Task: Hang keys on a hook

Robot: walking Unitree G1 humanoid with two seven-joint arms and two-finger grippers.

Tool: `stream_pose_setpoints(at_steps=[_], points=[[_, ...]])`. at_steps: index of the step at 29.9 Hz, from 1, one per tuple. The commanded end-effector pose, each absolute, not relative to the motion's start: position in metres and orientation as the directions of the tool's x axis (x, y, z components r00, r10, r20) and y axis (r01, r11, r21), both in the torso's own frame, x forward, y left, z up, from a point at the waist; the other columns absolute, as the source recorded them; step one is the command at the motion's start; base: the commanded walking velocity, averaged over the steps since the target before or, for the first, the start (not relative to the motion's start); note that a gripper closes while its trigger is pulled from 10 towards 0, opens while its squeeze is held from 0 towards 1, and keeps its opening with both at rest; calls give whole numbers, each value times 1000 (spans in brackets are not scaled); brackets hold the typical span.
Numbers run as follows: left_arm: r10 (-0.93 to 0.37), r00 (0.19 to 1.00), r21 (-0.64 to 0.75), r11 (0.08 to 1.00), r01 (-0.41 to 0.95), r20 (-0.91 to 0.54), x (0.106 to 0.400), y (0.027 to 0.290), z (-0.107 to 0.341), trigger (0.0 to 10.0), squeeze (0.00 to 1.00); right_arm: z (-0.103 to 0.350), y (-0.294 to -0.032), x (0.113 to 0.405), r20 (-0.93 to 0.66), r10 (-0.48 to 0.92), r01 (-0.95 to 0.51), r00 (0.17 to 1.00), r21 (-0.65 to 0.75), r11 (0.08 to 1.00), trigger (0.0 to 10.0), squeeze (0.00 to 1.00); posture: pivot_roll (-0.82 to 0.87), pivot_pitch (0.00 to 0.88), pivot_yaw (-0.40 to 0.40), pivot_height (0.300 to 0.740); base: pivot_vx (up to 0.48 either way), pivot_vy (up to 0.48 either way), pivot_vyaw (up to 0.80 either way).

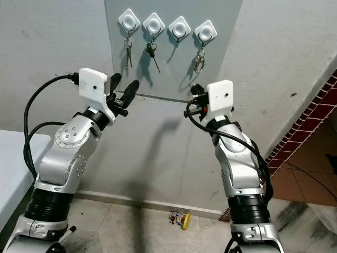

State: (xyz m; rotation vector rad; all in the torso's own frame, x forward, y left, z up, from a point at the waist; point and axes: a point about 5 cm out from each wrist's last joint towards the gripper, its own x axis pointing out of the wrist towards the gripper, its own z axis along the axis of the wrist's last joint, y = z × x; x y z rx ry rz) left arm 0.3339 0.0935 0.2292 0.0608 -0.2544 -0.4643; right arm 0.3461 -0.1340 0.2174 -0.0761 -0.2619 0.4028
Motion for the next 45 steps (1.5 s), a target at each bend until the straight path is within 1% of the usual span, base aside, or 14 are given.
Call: stream_pose_setpoints(at_steps=[1,5,7,12,17,19,25,27,45], points=[[-498,842,130,867,481,208,332,84,226,10000,0,229,-130,349,284,414,-399,865,-115,910,10000,0,17,71,-70,740,0,0,0],[-528,824,130,849,512,207,329,78,226,10000,0,238,-123,352,318,434,-431,843,-83,898,10000,0,18,73,-71,740,0,0,0],[-541,816,160,840,518,204,327,74,227,10000,0,244,-118,354,341,434,-443,834,-57,895,10000,0,21,73,-71,740,0,0,0],[-555,800,145,832,535,227,325,68,233,10000,0,256,-108,359,405,424,-464,810,2,886,10000,0,27,74,-72,740,0,0,0],[-559,793,137,829,542,241,325,68,239,10000,0,263,-107,364,426,405,-461,809,32,887,10000,0,28,74,-75,740,0,0,0],[-561,790,143,828,542,249,325,68,242,10000,0,267,-108,368,444,378,-452,812,70,889,10000,0,29,74,-72,740,0,0,0],[-563,786,143,826,545,256,325,66,244,10000,0,272,-110,372,464,341,-435,818,112,893,10000,0,27,73,-69,740,0,0,0],[-573,777,145,819,555,262,324,64,247,10000,0,275,-111,376,472,315,-425,823,145,894,10000,0,26,71,-67,740,0,0,0],[-574,769,132,817,562,281,322,63,251,10000,0,276,-104,388,465,325,-457,823,205,865,10000,0,35,77,-71,740,0,0,0]])
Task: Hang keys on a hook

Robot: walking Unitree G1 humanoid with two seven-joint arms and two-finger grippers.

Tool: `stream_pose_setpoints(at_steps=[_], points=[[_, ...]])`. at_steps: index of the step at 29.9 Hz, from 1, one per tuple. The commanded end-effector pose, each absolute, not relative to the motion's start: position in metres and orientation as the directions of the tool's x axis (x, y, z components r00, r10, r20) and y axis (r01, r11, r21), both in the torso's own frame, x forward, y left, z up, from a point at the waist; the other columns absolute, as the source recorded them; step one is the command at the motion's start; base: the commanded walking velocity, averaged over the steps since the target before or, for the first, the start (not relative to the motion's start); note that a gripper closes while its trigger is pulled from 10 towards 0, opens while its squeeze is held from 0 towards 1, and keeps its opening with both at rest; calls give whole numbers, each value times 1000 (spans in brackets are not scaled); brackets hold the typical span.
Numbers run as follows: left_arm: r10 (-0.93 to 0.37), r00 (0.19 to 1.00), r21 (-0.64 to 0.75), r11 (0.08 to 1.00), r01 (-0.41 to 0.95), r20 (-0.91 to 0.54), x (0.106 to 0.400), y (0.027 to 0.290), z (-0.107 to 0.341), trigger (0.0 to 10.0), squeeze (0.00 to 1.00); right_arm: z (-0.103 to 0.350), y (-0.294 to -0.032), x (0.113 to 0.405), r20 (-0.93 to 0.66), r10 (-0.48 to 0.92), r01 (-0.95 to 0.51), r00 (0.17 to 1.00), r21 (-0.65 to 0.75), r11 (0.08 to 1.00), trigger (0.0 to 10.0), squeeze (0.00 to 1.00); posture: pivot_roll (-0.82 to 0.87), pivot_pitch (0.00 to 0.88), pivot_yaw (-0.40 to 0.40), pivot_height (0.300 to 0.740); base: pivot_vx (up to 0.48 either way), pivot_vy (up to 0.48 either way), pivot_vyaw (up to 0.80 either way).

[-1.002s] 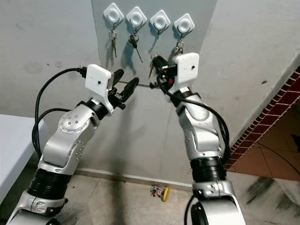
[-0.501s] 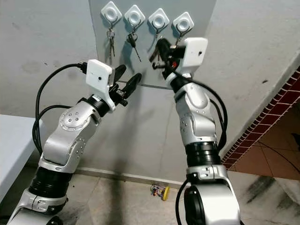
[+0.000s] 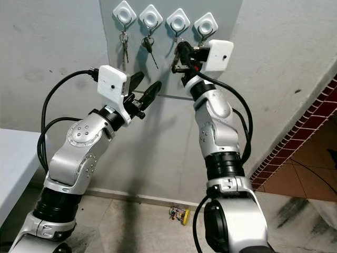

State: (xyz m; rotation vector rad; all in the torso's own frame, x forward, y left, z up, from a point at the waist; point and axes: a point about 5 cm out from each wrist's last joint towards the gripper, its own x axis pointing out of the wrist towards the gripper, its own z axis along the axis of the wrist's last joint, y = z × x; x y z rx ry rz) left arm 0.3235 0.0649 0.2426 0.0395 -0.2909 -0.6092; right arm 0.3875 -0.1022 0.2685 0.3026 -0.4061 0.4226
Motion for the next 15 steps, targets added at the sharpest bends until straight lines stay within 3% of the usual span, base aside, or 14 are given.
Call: stream_pose_setpoints(at_steps=[1,9,15], points=[[-575,768,135,817,561,282,322,63,252,10000,0,276,-103,389,465,329,-462,822,207,862,10000,0,37,76,-72,740,0,0,0],[-571,769,139,820,556,287,321,64,254,10000,0,282,-101,394,477,325,-475,817,235,848,10000,0,46,81,-79,740,0,0,0],[-566,773,136,823,552,285,320,66,254,10000,0,280,-101,396,484,300,-504,822,372,780,10000,0,51,85,-81,740,0,0,0]])
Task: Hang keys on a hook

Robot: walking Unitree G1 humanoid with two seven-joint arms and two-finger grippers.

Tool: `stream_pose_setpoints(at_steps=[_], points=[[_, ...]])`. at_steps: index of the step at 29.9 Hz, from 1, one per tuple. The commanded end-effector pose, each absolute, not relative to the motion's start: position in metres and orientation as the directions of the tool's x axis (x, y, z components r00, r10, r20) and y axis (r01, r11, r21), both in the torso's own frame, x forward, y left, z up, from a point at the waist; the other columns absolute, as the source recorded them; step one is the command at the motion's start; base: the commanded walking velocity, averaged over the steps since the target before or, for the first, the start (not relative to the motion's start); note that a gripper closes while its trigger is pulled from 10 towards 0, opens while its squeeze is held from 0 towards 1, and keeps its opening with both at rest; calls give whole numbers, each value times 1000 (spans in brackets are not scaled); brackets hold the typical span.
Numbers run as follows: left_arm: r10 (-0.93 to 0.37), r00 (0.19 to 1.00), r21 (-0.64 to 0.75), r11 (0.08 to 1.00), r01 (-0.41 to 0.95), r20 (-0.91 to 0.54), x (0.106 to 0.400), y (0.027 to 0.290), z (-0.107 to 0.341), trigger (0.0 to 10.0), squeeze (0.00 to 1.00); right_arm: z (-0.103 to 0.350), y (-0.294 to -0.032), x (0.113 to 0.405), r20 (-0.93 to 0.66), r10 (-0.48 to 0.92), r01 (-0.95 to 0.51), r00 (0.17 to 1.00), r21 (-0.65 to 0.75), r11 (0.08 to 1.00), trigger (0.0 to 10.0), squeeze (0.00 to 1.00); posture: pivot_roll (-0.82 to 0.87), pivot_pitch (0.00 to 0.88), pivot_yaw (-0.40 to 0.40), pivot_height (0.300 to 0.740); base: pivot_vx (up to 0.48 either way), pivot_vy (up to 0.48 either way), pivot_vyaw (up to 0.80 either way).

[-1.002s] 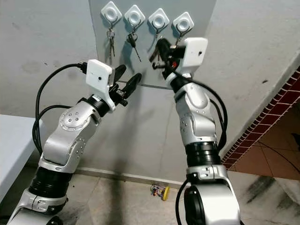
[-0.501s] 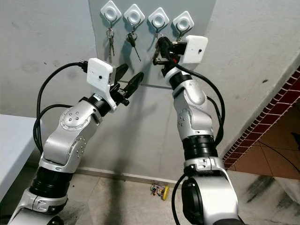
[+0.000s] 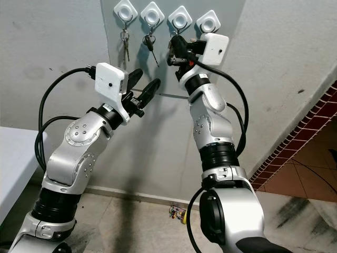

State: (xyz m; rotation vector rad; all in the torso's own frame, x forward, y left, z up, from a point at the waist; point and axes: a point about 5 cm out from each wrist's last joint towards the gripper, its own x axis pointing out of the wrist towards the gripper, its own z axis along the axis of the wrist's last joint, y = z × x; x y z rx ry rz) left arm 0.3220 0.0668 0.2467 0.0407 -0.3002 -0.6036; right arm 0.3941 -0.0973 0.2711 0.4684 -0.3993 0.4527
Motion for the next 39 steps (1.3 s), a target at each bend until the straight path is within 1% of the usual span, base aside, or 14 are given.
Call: stream_pose_setpoints(at_steps=[1,3,5,9,13,18,26,32,36,37,39], points=[[-566,774,136,823,552,285,320,66,254,10000,0,279,-100,395,485,305,-513,820,385,767,10000,0,51,86,-80,740,0,0,0],[-565,775,135,824,551,284,320,66,254,10000,0,277,-99,394,487,312,-526,816,401,750,10000,0,51,87,-80,740,0,0,0],[-565,775,135,824,551,283,320,67,254,10000,0,273,-97,393,481,306,-535,821,464,706,10000,0,49,88,-77,740,0,0,0],[-566,774,133,822,553,284,320,66,254,10000,0,270,-95,390,486,316,-550,815,475,687,10000,0,46,87,-74,740,0,0,0],[-567,773,132,822,555,285,320,66,254,10000,0,269,-95,388,496,320,-571,807,519,636,10000,0,46,85,-73,740,0,0,0],[-568,773,133,821,555,282,320,66,254,10000,0,268,-98,388,489,293,-558,821,581,593,10000,0,50,82,-73,740,0,0,0],[-570,773,135,820,556,281,320,65,253,10000,0,271,-99,388,501,291,-565,815,578,589,10000,0,54,70,-73,740,0,0,0],[-573,769,136,818,559,283,319,64,254,10000,0,270,-97,389,477,286,-548,831,616,566,10000,0,53,66,-73,740,0,0,0],[-572,769,136,818,559,285,319,64,254,10000,0,268,-97,391,445,271,-518,853,667,535,10000,0,56,67,-75,740,0,0,0],[-570,770,136,820,556,285,319,65,254,10000,0,268,-98,392,438,267,-512,858,692,509,10000,0,56,67,-75,740,0,0,0],[-569,771,136,820,555,285,319,65,254,10000,0,267,-99,392,440,259,-509,860,705,493,10000,0,57,69,-77,740,0,0,0]])
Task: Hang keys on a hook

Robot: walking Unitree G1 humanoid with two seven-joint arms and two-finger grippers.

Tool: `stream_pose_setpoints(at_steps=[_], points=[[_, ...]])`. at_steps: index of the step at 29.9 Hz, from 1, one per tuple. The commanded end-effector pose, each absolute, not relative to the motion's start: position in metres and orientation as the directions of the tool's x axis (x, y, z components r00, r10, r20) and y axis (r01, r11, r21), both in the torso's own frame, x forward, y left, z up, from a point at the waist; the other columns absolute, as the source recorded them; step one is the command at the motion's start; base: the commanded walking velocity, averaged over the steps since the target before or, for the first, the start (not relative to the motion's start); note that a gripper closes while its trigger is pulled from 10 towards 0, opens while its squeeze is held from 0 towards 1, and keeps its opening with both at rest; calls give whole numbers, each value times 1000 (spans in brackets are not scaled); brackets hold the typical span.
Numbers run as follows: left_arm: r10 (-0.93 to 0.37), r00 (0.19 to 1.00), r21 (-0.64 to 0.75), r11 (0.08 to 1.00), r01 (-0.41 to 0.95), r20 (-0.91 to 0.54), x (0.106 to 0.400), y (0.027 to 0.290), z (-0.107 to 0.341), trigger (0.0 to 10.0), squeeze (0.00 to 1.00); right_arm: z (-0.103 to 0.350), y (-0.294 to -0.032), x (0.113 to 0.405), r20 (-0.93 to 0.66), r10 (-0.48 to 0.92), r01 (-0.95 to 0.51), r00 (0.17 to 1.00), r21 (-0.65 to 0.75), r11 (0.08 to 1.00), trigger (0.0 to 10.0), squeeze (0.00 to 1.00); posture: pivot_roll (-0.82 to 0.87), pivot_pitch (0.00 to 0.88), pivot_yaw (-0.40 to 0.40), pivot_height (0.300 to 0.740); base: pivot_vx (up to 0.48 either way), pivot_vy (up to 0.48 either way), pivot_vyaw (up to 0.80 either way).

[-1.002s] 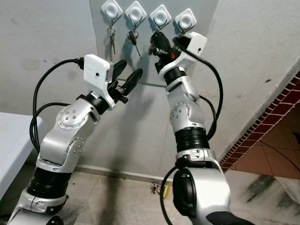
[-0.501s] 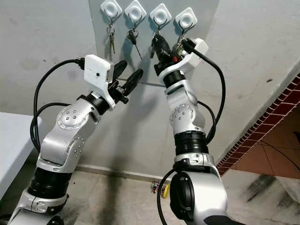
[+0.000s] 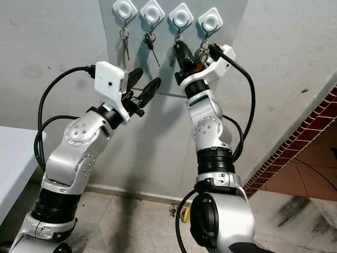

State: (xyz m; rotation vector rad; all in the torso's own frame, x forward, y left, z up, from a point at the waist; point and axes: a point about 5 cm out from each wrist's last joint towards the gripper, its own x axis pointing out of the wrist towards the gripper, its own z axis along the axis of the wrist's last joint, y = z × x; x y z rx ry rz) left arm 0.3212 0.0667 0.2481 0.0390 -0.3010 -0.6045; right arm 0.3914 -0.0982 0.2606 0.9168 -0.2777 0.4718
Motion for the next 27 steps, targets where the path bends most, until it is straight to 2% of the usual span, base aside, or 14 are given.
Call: stream_pose_setpoints(at_steps=[1,3,4,16,18,19,27], points=[[-568,772,136,821,555,284,319,65,254,10000,0,267,-100,391,452,260,-519,854,697,494,10000,0,57,69,-77,740,0,0,0],[-568,773,135,822,554,283,319,65,254,10000,0,266,-101,390,458,263,-526,849,694,491,10000,0,57,69,-77,740,0,0,0],[-567,774,136,822,552,282,319,66,253,10000,0,265,-101,390,453,260,-521,853,703,484,10000,1000,57,72,-78,740,0,0,0],[-537,798,121,842,525,273,319,68,247,10000,0,256,-107,384,450,262,-518,854,686,510,10000,1000,56,83,-80,740,0,0,0],[-527,807,119,849,515,267,319,69,244,10000,0,250,-107,383,438,283,-519,853,654,551,10000,1000,56,84,-80,740,0,0,0],[-512,820,115,858,501,256,320,70,240,10000,0,242,-108,381,413,295,-501,862,598,625,10000,1000,55,84,-78,740,0,0,0],[-449,872,93,893,440,196,322,76,212,10000,0,213,-115,371,344,320,-456,883,460,762,10000,1000,53,84,-73,740,0,0,0]])
